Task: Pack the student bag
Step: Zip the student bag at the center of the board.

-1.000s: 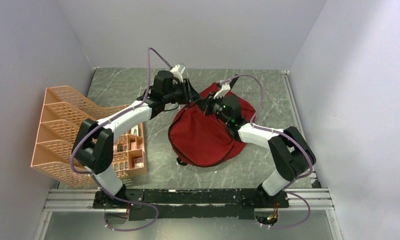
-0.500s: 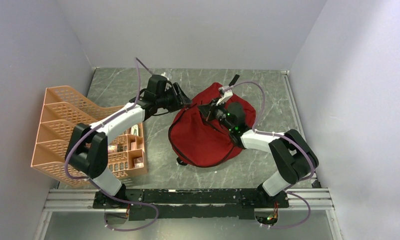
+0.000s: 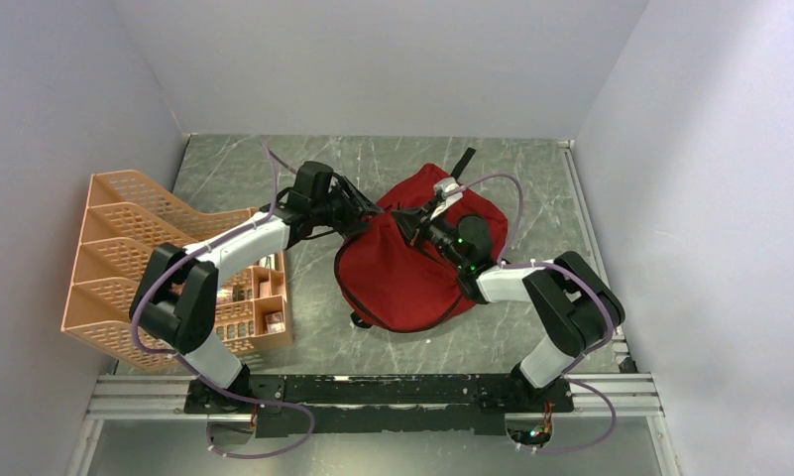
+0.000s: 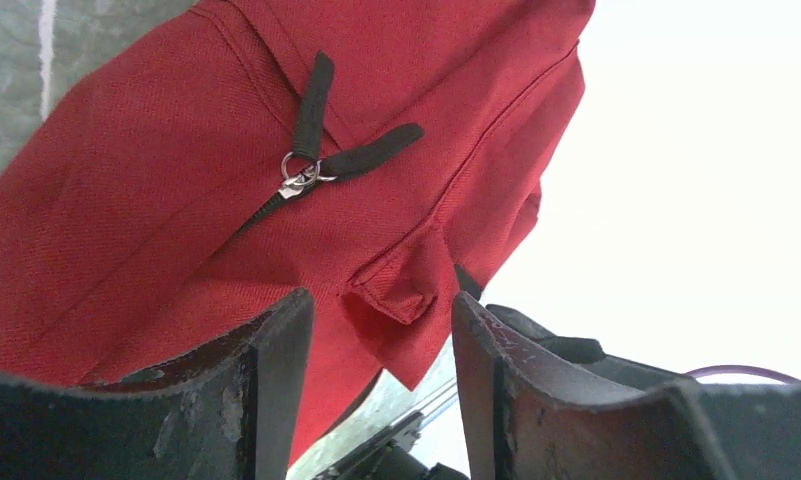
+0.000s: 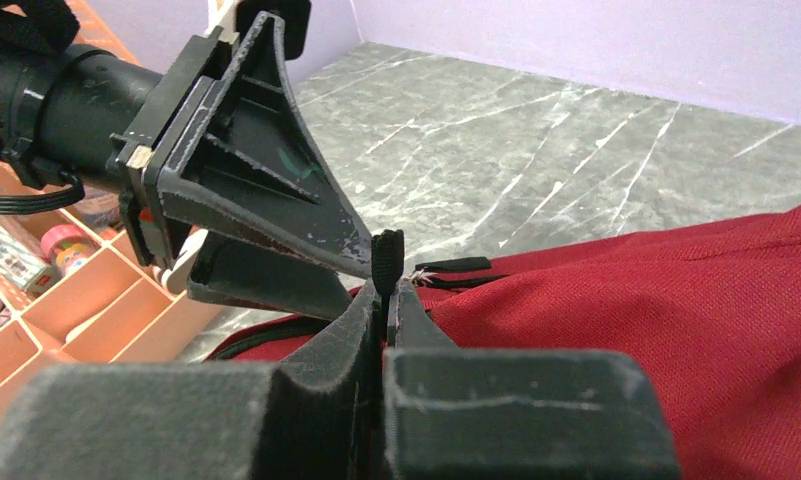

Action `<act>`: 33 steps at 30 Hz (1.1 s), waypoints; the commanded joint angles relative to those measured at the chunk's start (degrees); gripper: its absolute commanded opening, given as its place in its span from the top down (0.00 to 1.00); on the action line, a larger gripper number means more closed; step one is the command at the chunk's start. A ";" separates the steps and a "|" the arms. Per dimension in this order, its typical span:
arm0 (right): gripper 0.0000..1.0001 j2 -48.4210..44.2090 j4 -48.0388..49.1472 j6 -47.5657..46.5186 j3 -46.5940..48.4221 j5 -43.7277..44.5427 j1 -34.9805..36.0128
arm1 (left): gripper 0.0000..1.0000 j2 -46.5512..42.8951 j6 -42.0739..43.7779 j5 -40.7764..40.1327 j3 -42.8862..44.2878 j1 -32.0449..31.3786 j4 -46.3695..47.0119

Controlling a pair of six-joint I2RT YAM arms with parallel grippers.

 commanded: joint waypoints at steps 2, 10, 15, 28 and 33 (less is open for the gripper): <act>1.00 0.86 7.48 -2.41 -0.41 -3.05 -0.21 | 0.42 -1.11 -9.42 1.66 -1.61 -0.36 8.07; 1.00 0.35 7.43 -3.35 -0.82 -3.47 -0.21 | 0.43 -0.46 -13.77 2.83 -2.09 -2.23 11.31; 1.00 0.51 8.13 -3.25 -0.87 -4.05 -0.22 | 0.43 -0.51 -15.01 3.36 -3.95 -3.13 12.08; 1.00 0.34 9.70 -3.49 -1.65 -6.53 -0.24 | 0.43 3.49 -16.62 4.76 -2.40 -3.41 13.69; 1.00 0.26 9.47 -3.82 -1.66 -6.28 -0.21 | 0.43 1.81 -16.69 4.11 -3.91 -3.44 12.79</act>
